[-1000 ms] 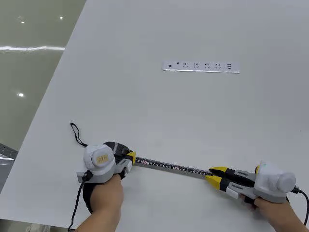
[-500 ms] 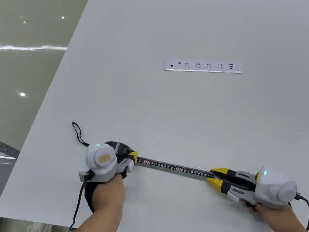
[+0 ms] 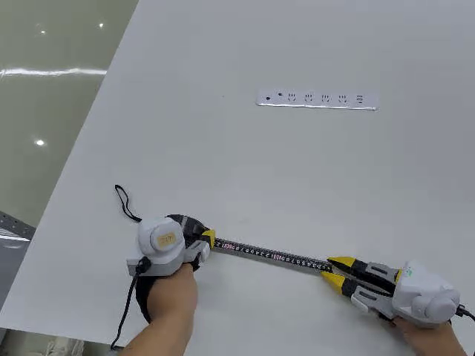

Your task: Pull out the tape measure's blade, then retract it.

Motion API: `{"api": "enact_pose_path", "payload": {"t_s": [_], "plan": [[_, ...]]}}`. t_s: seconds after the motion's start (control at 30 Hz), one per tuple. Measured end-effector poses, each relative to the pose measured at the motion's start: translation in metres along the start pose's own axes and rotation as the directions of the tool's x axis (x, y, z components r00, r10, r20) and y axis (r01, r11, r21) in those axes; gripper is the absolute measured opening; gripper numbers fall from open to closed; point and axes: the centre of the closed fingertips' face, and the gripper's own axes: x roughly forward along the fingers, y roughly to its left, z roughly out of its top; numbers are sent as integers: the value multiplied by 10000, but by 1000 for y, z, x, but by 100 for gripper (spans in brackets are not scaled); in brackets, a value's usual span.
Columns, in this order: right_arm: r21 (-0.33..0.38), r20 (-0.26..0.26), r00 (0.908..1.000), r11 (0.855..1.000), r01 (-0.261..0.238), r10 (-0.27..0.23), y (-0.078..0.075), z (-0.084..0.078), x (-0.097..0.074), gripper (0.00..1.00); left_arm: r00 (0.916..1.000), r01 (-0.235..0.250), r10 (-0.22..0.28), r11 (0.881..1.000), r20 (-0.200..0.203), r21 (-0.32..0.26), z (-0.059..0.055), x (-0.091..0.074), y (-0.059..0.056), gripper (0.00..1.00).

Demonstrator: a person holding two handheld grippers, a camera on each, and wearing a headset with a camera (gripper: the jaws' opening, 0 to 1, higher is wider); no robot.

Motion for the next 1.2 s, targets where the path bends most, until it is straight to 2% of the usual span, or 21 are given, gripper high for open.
{"api": "enact_pose_path", "payload": {"t_s": [0.27, 0.37, 1.2], "plan": [[-18, -4, 10000, 10000, -6, 6, 0, 0, 0, 14, 10000, -40, 40, 10000, 26, -18, 0, 0, 0, 64], [-129, -50, 9997, 9997, -222, 221, 6, 0, 4, 14, 10000, -49, 49, 10000, 1, 46, -1, 0, 0, 63], [44, -104, 9993, 9993, -362, 362, 6, 1, 8, 13, 10000, 10, -10, 10000, 2, 9, -1, 0, 0, 63]]}}
